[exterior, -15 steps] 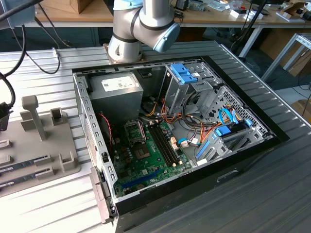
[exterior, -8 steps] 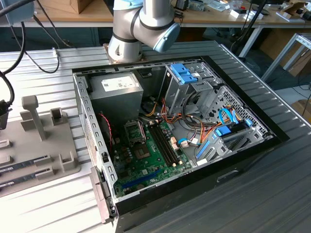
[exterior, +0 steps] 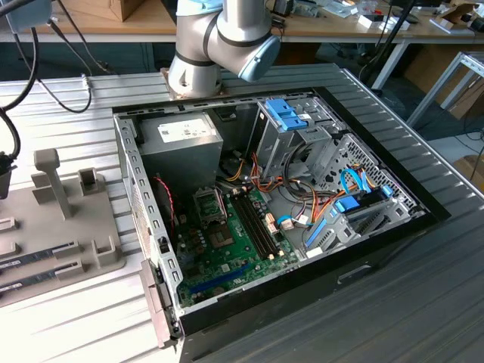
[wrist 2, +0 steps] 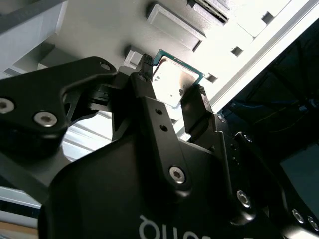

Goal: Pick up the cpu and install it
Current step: 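Pick up the cpu and move it towards the insertion slot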

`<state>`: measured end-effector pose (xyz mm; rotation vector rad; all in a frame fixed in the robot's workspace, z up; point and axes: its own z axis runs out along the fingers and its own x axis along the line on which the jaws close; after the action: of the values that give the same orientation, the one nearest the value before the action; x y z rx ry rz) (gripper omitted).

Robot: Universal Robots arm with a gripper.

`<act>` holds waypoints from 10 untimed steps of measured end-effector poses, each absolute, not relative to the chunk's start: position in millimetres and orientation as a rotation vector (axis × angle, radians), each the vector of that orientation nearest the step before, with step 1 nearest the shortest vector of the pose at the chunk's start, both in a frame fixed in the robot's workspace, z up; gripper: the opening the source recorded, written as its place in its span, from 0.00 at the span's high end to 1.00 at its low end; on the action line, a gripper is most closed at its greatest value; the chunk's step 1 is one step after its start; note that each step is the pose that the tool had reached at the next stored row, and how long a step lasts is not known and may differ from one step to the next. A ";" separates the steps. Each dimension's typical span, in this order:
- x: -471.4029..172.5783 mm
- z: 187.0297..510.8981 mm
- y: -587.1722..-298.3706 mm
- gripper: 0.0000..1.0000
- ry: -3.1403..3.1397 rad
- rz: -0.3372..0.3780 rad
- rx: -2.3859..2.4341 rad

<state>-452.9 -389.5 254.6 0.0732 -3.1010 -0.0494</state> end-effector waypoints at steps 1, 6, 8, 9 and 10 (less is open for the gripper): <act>-452.8 254.7 -389.5 0.53 -3.101 -0.050 0.073; -452.8 256.1 -389.5 0.53 -3.101 -0.049 0.073; -452.9 256.6 -389.5 0.53 -3.101 -0.049 0.073; -452.8 257.0 -389.5 0.53 -3.101 -0.049 0.073; -452.8 257.6 -389.5 0.53 -3.101 -0.049 0.073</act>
<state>-452.8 -389.5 257.6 0.0733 -3.1010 -0.0494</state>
